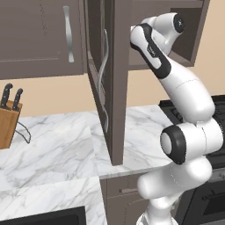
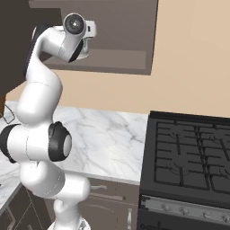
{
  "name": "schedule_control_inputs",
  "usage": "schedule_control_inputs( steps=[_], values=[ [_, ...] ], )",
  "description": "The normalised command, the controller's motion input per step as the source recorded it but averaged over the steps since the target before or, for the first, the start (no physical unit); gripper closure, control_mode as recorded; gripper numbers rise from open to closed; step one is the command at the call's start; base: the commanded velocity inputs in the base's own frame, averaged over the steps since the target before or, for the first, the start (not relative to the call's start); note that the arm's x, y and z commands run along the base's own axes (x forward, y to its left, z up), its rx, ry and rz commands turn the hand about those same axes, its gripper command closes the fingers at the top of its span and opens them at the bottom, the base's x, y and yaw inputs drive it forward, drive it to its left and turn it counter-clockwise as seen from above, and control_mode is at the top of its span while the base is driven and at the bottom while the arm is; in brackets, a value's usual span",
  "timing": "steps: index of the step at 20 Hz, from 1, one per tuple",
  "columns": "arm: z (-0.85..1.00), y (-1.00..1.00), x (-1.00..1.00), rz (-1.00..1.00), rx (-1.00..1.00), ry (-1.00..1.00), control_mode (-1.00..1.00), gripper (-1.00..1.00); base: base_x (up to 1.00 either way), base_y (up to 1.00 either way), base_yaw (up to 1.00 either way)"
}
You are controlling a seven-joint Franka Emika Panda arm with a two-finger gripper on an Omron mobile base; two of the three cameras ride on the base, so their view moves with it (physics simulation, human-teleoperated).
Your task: Open the cabinet, pick the kettle from the cabinet, and place it in the sink.
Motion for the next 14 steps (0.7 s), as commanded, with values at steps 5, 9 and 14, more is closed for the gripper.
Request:
schedule_control_inputs(
  steps=[5,9,14],
  values=[
    [-0.06,0.02,0.22,0.00,0.00,0.00,-1.00,-1.00,0.00,0.00,0.00],
    [-0.05,0.01,0.22,0.00,0.00,0.00,-1.00,-1.00,0.00,0.00,0.00],
    [-0.01,0.00,0.27,0.00,0.00,0.00,-1.00,-1.00,0.00,0.00,0.00]
  ],
)
